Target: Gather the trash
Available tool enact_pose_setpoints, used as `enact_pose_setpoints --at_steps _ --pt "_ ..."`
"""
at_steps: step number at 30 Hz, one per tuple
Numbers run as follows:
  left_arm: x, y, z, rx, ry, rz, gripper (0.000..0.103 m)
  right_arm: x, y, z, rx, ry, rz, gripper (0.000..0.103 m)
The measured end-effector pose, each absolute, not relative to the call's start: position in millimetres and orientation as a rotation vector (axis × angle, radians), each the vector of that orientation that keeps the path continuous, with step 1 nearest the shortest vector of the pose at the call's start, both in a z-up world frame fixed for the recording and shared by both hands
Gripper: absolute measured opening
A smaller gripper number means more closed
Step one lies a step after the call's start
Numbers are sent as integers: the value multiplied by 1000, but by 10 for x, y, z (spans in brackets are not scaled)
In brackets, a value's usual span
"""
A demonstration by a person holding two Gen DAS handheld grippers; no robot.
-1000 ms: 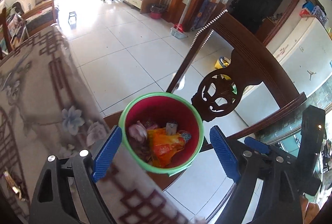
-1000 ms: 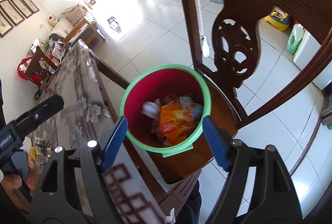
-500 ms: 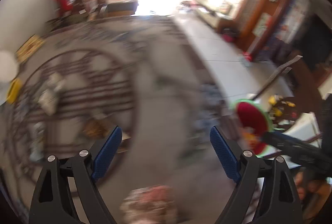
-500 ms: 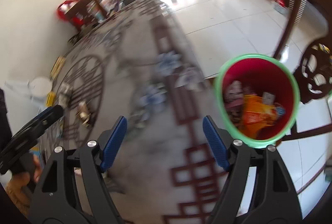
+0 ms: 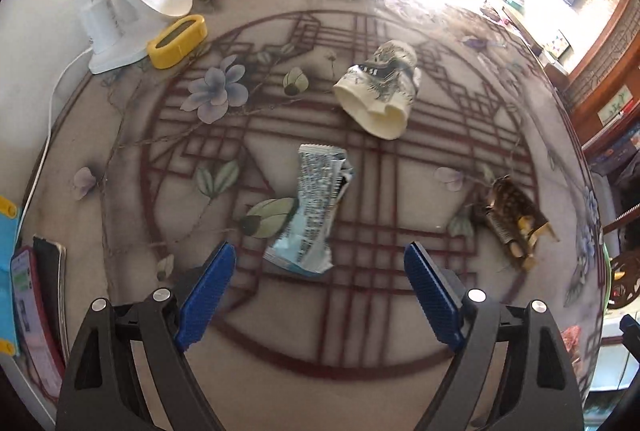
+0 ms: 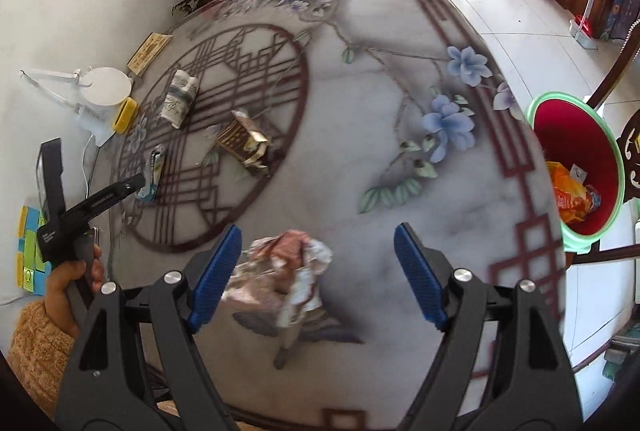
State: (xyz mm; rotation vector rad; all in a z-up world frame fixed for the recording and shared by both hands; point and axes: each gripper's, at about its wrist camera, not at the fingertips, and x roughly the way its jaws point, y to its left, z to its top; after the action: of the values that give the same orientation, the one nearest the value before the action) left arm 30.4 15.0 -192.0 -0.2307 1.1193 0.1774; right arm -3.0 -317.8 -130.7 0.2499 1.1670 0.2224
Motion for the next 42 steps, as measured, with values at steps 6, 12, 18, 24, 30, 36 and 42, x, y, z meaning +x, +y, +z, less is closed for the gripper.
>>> enact_pose_setpoints --at_steps 6,12,18,24,30,36,42 --pt "398 182 -2051 -199 1153 106 82 -153 -2955 -1322 262 1183 182 79" --pt "486 148 -2109 -192 1174 36 75 -270 -2848 -1371 283 1194 134 79" --pt "518 134 -2214 -186 1206 -9 31 -384 -2864 -1329 319 1159 87 80" --pt "437 178 -2091 -209 1185 -41 30 -357 -2879 -1473 362 1197 65 81" --pt "320 151 -1965 -164 1154 -71 30 -291 -2800 -1574 376 1225 70 84" --pt "200 184 -1946 -176 1159 -90 31 -254 -2706 -1703 390 1256 82 84" --pt "174 160 -1966 -170 1165 -85 32 -289 -2711 -1645 386 1239 83 84"
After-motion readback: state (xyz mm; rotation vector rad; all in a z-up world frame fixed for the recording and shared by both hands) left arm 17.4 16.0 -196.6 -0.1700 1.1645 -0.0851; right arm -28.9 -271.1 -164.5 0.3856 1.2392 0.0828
